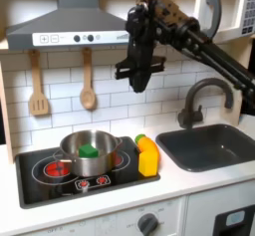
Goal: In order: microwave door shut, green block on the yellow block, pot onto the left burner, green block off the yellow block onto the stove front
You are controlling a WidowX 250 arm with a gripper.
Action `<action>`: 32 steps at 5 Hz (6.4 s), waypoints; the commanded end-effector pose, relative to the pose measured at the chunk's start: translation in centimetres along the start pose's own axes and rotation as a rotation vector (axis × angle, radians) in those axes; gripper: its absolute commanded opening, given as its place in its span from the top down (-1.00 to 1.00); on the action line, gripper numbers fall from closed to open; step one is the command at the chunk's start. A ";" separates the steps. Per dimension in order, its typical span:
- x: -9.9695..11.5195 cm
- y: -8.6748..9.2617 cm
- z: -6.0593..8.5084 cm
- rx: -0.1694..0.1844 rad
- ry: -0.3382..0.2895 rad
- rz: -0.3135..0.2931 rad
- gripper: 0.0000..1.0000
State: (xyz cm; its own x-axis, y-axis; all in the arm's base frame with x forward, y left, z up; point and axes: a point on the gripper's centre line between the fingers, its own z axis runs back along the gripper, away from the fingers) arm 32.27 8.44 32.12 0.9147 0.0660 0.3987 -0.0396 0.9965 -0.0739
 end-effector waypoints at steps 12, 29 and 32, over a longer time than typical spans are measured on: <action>-9.8 -3.0 5.5 -0.056 0.023 -0.325 -1.00; -4.4 -9.5 -2.9 0.057 0.189 -0.230 -1.00; -0.2 -8.4 -4.4 0.098 0.186 -0.092 -1.00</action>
State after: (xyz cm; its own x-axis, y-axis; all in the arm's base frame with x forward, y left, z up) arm 34.24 0.01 28.60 0.9748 -0.0254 0.2218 0.0147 0.9987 0.0496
